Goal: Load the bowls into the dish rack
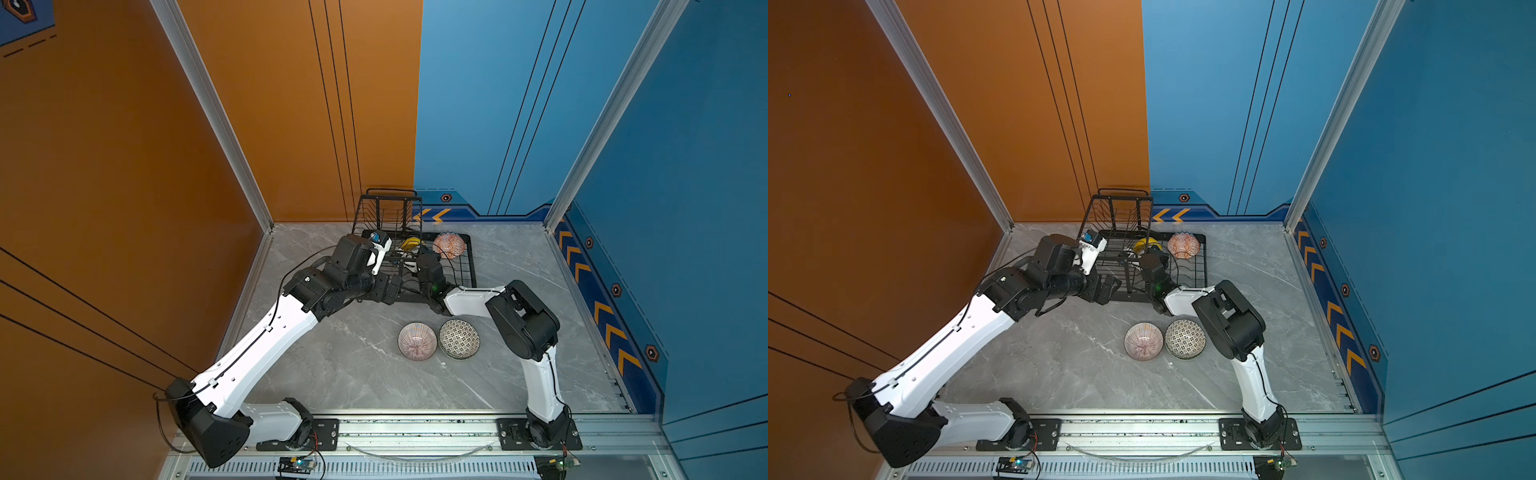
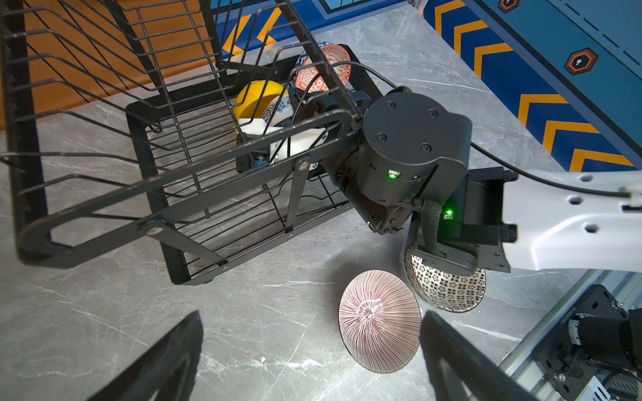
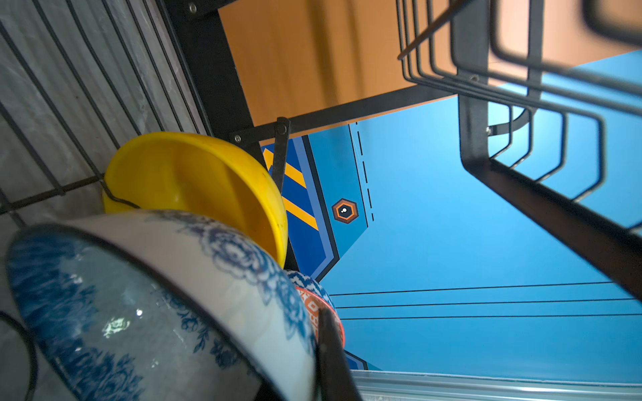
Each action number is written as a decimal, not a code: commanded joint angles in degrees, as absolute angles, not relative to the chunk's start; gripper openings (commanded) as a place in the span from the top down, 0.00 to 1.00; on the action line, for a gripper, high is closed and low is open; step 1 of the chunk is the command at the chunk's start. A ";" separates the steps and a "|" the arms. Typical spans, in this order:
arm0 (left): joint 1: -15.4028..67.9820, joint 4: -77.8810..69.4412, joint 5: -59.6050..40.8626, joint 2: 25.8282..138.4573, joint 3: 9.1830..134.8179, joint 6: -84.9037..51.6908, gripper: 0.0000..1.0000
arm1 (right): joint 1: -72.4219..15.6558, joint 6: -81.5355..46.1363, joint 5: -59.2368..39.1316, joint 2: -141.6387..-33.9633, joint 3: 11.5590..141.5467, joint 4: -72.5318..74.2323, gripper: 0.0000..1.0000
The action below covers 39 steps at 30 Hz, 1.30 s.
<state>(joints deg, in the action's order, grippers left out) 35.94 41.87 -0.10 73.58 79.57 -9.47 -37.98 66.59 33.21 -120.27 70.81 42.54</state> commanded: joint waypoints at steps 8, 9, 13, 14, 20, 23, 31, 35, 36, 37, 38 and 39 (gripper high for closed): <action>35.33 42.54 0.57 72.84 78.62 -10.02 0.02 | -39.55 56.97 29.02 -119.73 66.72 42.28 1.00; 35.27 42.54 0.61 72.82 78.59 -10.02 0.02 | -39.55 56.68 28.71 -119.71 66.52 42.37 1.00; 35.06 42.54 0.58 72.76 78.50 -9.96 0.02 | -39.73 55.24 28.01 -119.69 66.04 41.86 1.00; 35.05 42.54 0.53 72.75 78.42 -9.93 0.02 | -39.81 54.87 27.95 -119.75 66.02 41.72 1.00; 34.88 42.45 0.69 72.83 78.06 -10.02 0.02 | -39.81 53.65 28.66 -120.40 66.25 41.48 1.00; 34.79 42.41 0.77 72.92 77.87 -10.18 0.02 | -39.81 52.87 29.27 -120.50 66.27 41.31 1.00; 34.72 42.43 0.87 72.92 77.53 -10.28 0.02 | -39.81 50.25 29.18 -119.89 66.40 38.44 1.00; 34.71 42.45 0.95 72.86 77.47 -10.42 0.02 | -39.81 50.10 29.27 -119.99 66.35 38.45 1.00; 34.74 42.44 0.94 72.89 77.46 -10.37 0.02 | -39.81 50.02 29.19 -120.04 66.32 38.43 1.00; 34.73 42.50 1.00 72.91 77.40 -10.46 0.02 | -39.81 50.01 29.09 -120.05 66.41 38.34 1.00; 34.74 42.50 1.00 72.84 77.29 -10.55 0.02 | -39.81 50.01 29.09 -120.04 66.43 38.38 1.00; 34.80 42.46 0.94 72.87 77.32 -10.63 0.02 | -39.81 50.09 29.18 -120.11 66.48 38.36 1.00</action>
